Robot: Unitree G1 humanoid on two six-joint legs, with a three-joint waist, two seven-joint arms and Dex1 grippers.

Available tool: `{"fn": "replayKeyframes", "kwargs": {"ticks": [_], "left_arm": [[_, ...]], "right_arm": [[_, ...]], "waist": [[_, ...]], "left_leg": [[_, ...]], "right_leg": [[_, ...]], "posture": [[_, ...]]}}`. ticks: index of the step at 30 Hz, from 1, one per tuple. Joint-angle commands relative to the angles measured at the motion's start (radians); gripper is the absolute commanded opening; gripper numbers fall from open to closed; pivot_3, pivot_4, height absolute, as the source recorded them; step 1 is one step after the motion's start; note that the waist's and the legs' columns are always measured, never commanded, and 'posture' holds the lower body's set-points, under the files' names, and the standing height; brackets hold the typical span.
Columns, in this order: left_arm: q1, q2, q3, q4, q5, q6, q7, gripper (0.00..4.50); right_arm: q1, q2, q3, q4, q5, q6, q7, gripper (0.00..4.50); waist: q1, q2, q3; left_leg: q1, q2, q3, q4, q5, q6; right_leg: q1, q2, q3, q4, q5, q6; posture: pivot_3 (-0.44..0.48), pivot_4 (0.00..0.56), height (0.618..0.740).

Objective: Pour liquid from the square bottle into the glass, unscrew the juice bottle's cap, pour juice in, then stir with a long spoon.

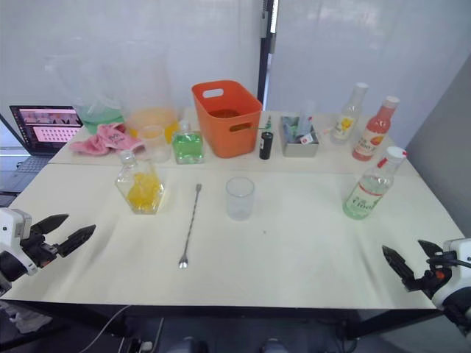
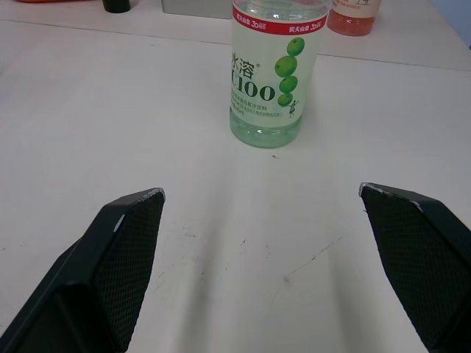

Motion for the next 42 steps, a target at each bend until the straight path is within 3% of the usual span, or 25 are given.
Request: {"fn": "replayKeyframes", "kwargs": {"ticks": [1, 7, 10, 15, 19, 28, 42], "left_arm": [[0.003, -0.011, 0.035, -0.037, -0.009, 0.018, 0.038, 4.50], [0.061, -0.224, 0.062, -0.278, -0.064, 0.112, 0.308, 4.50], [0.061, -0.358, 0.022, -0.426, -0.075, 0.147, 0.468, 4.50], [0.025, -0.444, -0.107, -0.572, -0.009, 0.215, 0.632, 4.50], [-0.037, -0.432, -0.205, -0.587, 0.071, 0.245, 0.684, 4.50], [-0.200, -0.422, -0.274, -0.541, 0.157, 0.355, 0.786, 4.50], [-0.394, -0.397, -0.317, -0.369, 0.229, 0.399, 0.767, 4.50]], "right_arm": [[-0.029, 0.000, -0.021, -0.077, 0.047, 0.014, -0.014, 4.49], [-0.164, -0.051, 0.111, -0.226, 0.174, 0.111, 0.035, 4.49], [-0.240, -0.101, 0.188, -0.231, 0.213, 0.139, 0.115, 4.49], [-0.375, -0.175, 0.316, -0.209, 0.221, 0.139, 0.274, 4.49], [-0.411, -0.225, 0.392, -0.188, 0.190, 0.124, 0.395, 4.49], [-0.406, -0.243, 0.423, -0.161, 0.165, 0.077, 0.536, 4.49], [-0.392, -0.217, 0.410, -0.187, 0.159, 0.071, 0.504, 4.49]], "waist": [[0.000, 0.000, 0.000], [-0.008, 0.001, 0.000], [0.005, 0.000, 0.000], [0.020, 0.000, 0.000], [0.024, -0.001, 0.000], [0.021, -0.001, 0.000], [0.024, -0.001, 0.000]], "left_leg": [[0.000, 0.000, 0.000, 0.000, 0.000, 0.000], [0.000, 0.001, -0.001, 0.000, 0.000, 0.000], [0.000, 0.000, -0.002, 0.000, 0.004, 0.007], [-0.001, -0.002, -0.002, 0.002, 0.004, 0.008], [-0.001, -0.003, -0.003, 0.003, 0.005, 0.008], [-0.001, -0.003, -0.004, 0.003, 0.004, 0.009], [-0.002, -0.004, -0.004, 0.003, 0.004, 0.008]], "right_leg": [[0.000, 0.000, 0.000, 0.000, 0.000, 0.000], [0.001, 0.001, 0.001, 0.001, 0.000, 0.000], [0.001, 0.001, 0.001, 0.001, 0.001, 0.001], [0.002, 0.000, 0.002, 0.000, 0.002, 0.003], [0.002, 0.001, 0.002, 0.000, 0.002, 0.003], [0.002, 0.001, 0.002, 0.000, 0.002, 0.003], [0.002, 0.001, 0.002, 0.000, 0.002, 0.003]], "posture": [[0.000, 0.150, 0.739], [0.000, 0.150, 0.739], [0.000, 0.150, 0.739], [0.000, 0.150, 0.739], [0.000, 0.150, 0.739], [0.000, 0.150, 0.739], [0.000, 0.150, 0.739]]}}
